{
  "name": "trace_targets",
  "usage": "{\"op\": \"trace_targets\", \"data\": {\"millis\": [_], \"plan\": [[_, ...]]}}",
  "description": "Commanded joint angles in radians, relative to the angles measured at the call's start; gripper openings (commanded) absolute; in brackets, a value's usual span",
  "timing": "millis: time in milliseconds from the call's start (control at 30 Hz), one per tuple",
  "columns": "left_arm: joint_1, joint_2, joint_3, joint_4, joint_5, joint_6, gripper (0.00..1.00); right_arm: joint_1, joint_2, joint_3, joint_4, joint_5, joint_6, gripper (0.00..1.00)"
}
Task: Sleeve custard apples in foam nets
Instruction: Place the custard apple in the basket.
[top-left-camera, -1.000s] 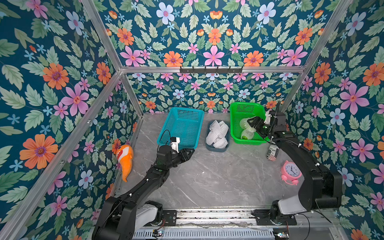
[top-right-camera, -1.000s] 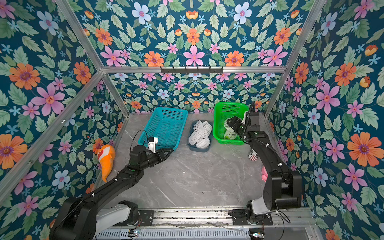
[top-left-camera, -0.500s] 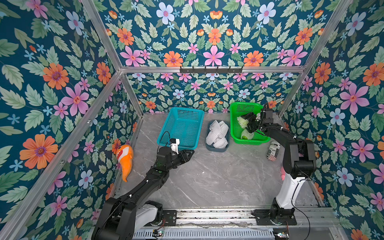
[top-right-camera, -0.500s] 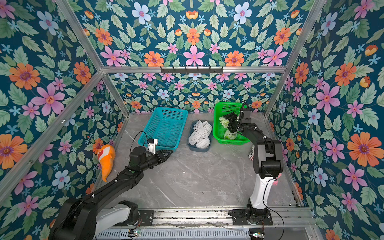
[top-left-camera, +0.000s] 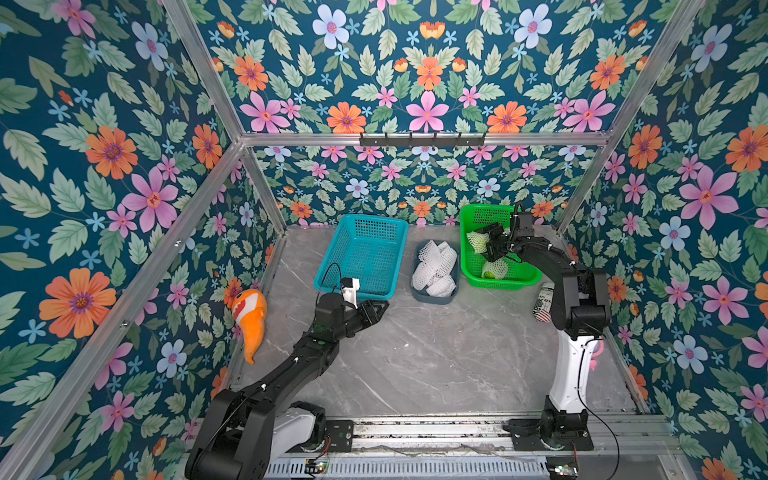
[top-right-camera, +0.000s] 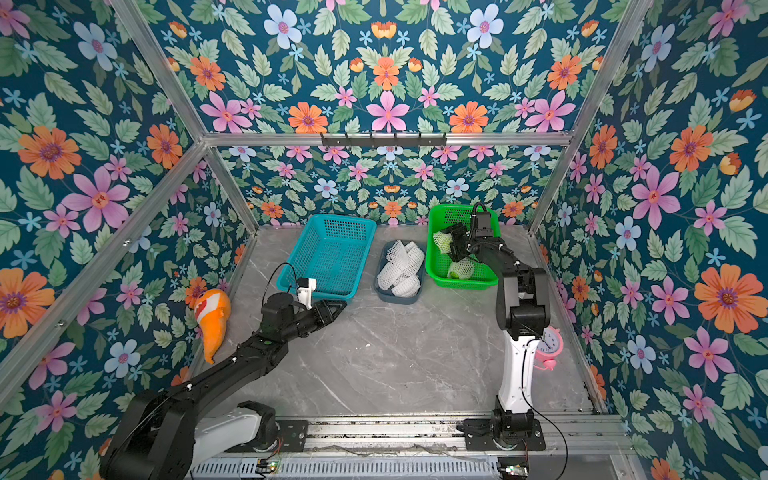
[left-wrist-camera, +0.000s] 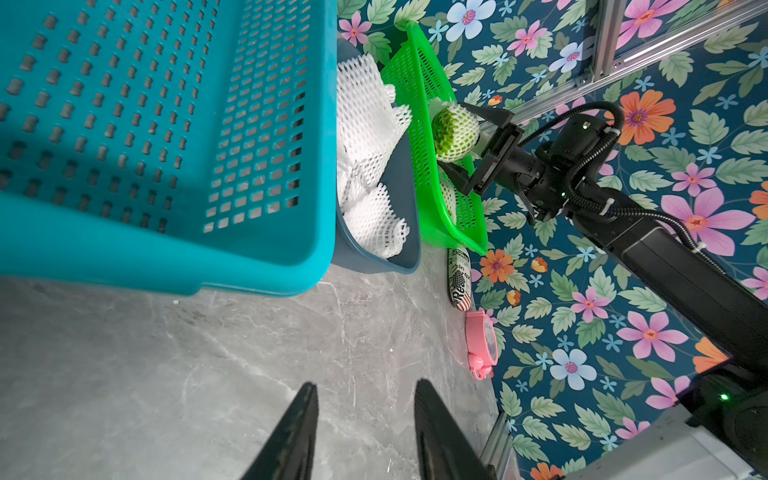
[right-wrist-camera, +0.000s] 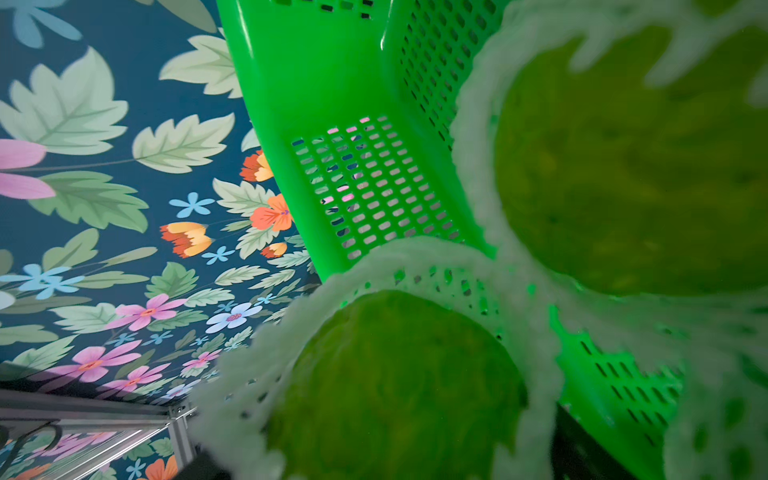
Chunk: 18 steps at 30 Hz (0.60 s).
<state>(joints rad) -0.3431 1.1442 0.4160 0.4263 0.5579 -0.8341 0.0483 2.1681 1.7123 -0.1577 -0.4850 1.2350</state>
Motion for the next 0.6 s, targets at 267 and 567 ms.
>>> {"op": "trace_targets", "data": {"millis": [267,567], "plan": [[0.000,0.008,-0.002,0.023,-0.005,0.007,0.41,0.019,0.033,0.127,-0.342,0.140,-0.074,0.81],[-0.001,0.009,-0.015,0.035,-0.010,0.002,0.41,0.030,0.124,0.275,-0.489,0.148,-0.094,0.82]]}}
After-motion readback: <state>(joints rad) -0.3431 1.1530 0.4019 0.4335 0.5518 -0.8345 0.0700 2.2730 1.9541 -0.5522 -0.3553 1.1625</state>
